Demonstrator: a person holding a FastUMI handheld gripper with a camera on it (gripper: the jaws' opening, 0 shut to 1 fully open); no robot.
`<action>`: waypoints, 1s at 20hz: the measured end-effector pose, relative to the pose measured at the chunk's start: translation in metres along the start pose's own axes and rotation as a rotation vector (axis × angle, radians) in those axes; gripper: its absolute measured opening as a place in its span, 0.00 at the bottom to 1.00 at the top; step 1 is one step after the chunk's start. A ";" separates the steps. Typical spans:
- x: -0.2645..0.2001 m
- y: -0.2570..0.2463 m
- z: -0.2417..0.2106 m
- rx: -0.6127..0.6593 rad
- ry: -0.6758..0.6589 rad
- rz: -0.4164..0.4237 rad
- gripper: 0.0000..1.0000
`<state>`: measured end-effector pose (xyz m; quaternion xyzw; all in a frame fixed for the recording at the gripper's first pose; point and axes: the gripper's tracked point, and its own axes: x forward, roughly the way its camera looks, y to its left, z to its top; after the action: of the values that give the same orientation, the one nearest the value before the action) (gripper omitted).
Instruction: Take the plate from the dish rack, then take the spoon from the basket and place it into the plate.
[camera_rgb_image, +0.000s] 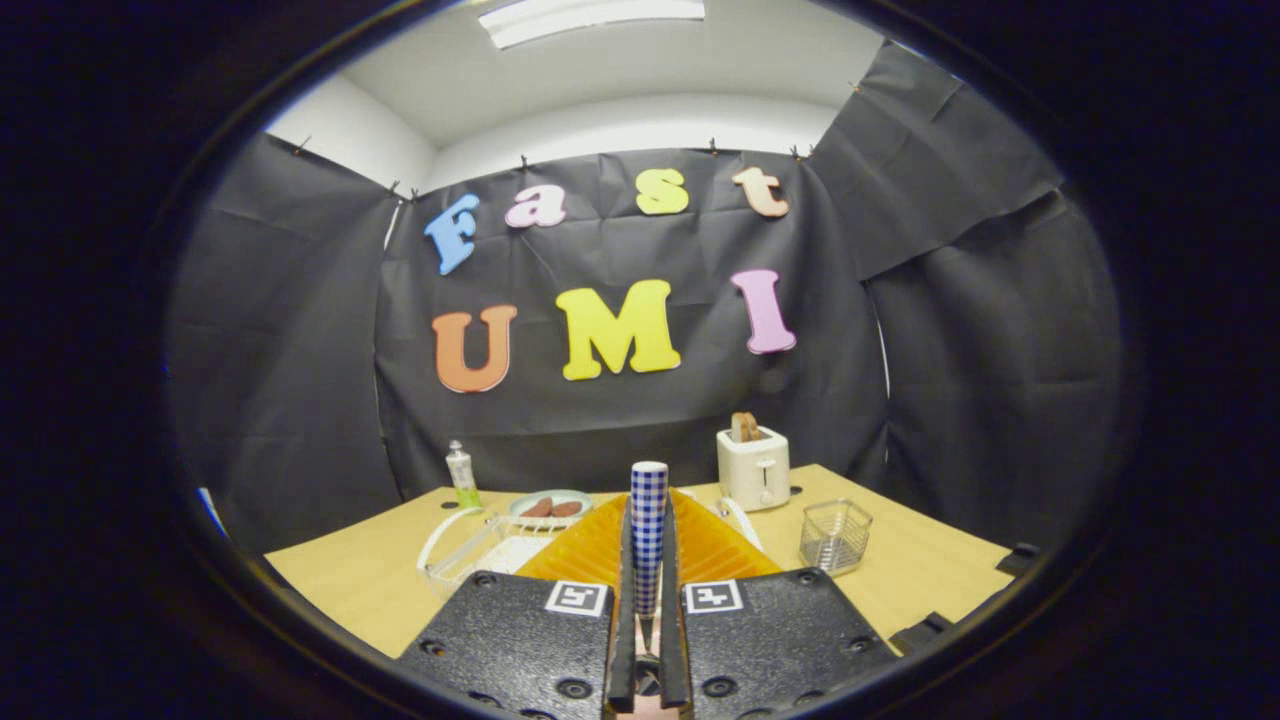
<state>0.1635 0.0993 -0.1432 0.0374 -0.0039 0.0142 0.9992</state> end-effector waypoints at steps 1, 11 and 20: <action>0.007 0.002 -0.014 0.006 0.010 -0.009 0.15; 0.026 0.001 -0.083 0.064 0.095 -0.057 0.19; -0.021 -0.032 -0.019 0.001 0.075 -0.084 0.93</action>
<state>0.1432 0.0683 -0.1652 0.0375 0.0349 -0.0266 0.9983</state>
